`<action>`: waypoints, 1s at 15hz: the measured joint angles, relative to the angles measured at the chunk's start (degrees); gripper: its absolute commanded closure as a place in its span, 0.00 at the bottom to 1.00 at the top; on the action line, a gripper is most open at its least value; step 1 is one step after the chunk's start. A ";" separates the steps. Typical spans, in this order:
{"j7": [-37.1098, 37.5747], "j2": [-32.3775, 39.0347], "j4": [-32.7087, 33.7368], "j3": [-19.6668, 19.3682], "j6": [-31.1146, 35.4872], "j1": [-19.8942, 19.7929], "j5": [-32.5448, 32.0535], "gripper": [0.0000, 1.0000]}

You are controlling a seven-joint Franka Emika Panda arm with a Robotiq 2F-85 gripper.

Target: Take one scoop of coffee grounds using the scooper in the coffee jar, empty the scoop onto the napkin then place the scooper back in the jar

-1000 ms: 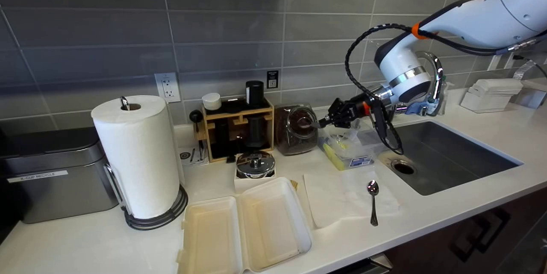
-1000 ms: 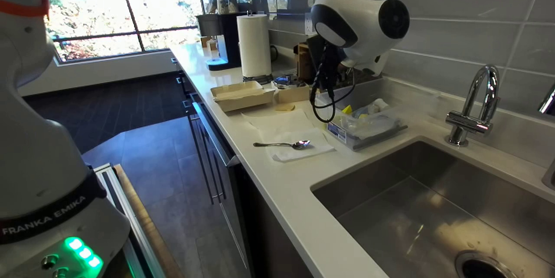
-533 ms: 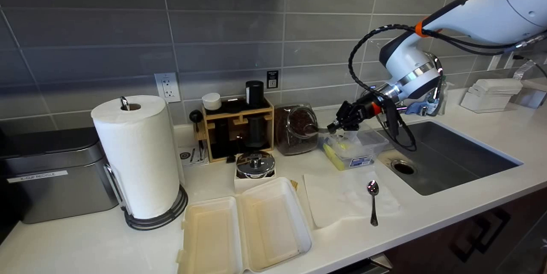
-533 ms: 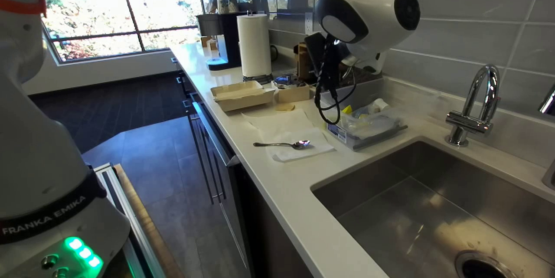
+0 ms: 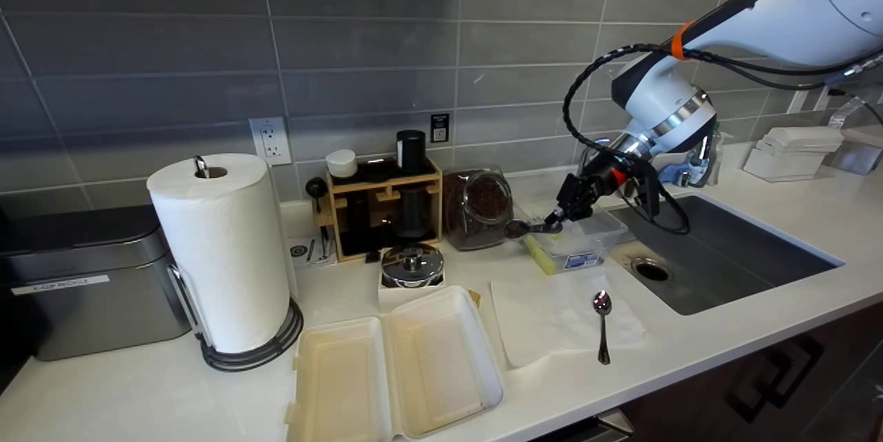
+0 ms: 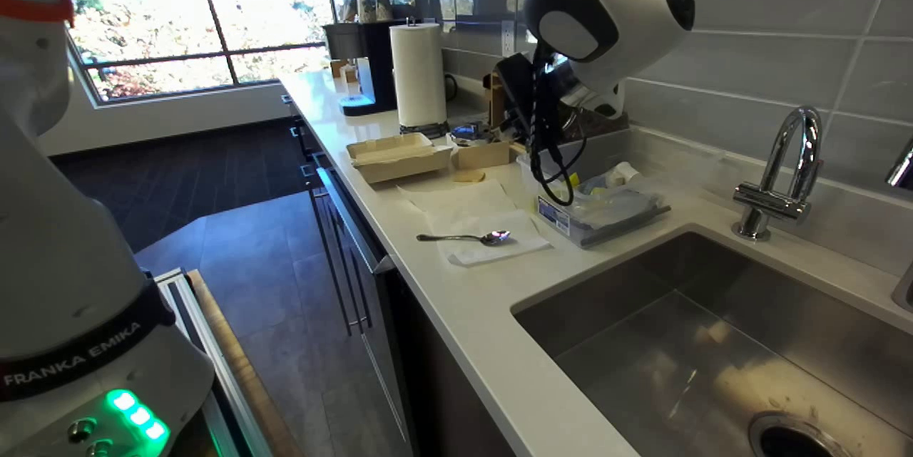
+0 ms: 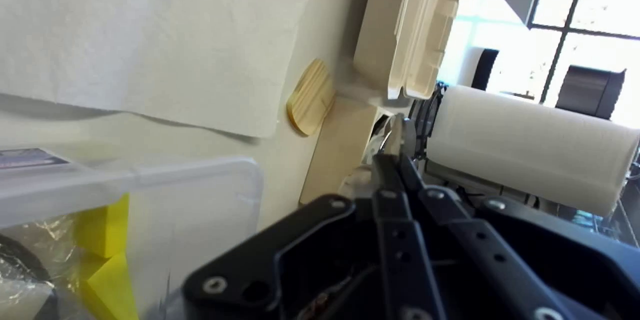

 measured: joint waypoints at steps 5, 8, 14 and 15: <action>-0.55 0.06 -1.13 -0.05 -0.24 0.55 -5.43 0.99; -0.55 0.31 -1.67 -0.05 -0.24 0.84 -8.52 0.99; -0.55 0.79 -3.21 -0.05 -0.24 1.28 -13.55 0.99; -0.55 0.79 -3.48 -0.07 -0.24 1.28 -14.53 0.99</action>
